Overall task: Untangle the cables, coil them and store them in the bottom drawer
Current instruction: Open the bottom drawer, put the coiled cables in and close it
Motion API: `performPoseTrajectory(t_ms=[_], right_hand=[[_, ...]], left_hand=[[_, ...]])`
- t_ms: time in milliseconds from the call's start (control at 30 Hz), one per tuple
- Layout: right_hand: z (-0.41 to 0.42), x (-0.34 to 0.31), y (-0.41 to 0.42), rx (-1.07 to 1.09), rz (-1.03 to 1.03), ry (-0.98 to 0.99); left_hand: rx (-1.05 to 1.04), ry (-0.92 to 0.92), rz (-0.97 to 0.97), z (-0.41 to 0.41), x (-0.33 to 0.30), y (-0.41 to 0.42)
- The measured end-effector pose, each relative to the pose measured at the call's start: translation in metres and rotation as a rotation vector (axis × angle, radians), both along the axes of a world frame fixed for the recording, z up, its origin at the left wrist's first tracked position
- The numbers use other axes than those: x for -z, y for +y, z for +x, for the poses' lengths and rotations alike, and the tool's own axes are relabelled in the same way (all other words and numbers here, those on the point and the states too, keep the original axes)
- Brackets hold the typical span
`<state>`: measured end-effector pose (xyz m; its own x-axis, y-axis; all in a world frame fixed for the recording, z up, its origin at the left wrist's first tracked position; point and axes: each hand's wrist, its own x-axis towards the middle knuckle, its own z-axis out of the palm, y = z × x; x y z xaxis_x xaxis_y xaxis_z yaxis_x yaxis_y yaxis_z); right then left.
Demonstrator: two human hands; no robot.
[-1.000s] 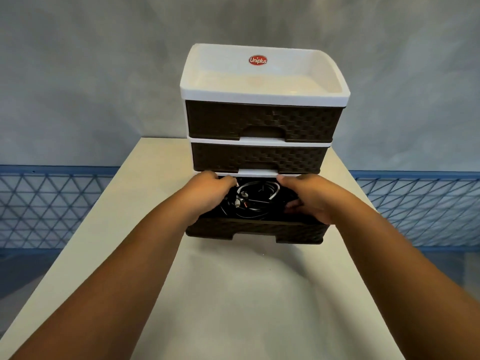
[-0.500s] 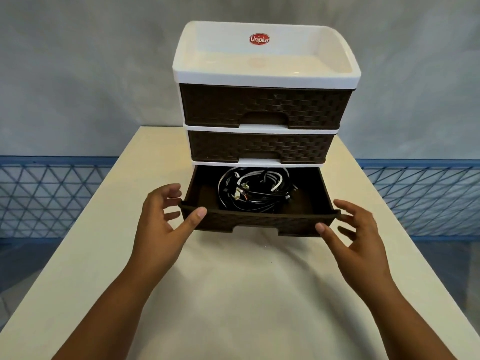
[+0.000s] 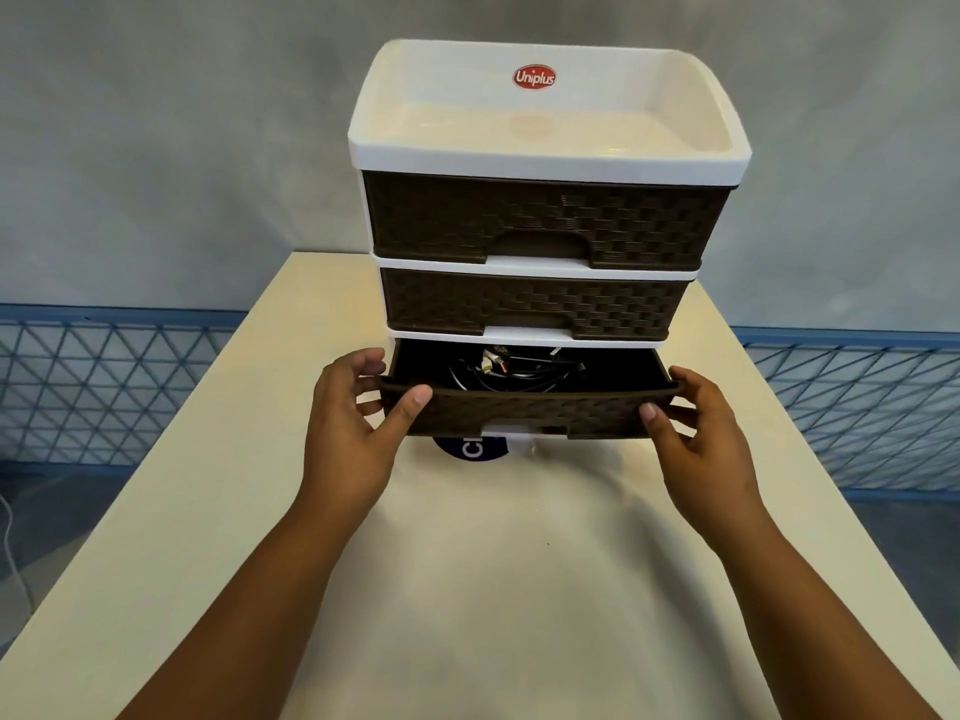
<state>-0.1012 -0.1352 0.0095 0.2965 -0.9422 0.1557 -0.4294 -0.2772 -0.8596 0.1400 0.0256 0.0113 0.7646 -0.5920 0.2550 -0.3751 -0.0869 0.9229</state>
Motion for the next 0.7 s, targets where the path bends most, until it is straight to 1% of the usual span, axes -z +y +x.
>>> performPoseTrajectory(t_ms=[200, 400, 567, 700], right_hand=[[0.011, -0.001, -0.021, -0.028, 0.04, 0.026], [0.018, 0.0, -0.037, -0.094, 0.061, 0.009], [0.023, 0.003, -0.042, -0.13, 0.045, -0.003], [0.026, 0.006, -0.045, -0.099, 0.037, -0.008]], left_hand=[[-0.056, -0.003, 0.031, 0.017, 0.0, -0.023], [0.009, 0.044, 0.043, 0.03, 0.001, -0.039], [0.086, 0.092, -0.003, 0.029, 0.002, -0.044], [0.038, 0.085, -0.027, 0.027, 0.002, -0.047]])
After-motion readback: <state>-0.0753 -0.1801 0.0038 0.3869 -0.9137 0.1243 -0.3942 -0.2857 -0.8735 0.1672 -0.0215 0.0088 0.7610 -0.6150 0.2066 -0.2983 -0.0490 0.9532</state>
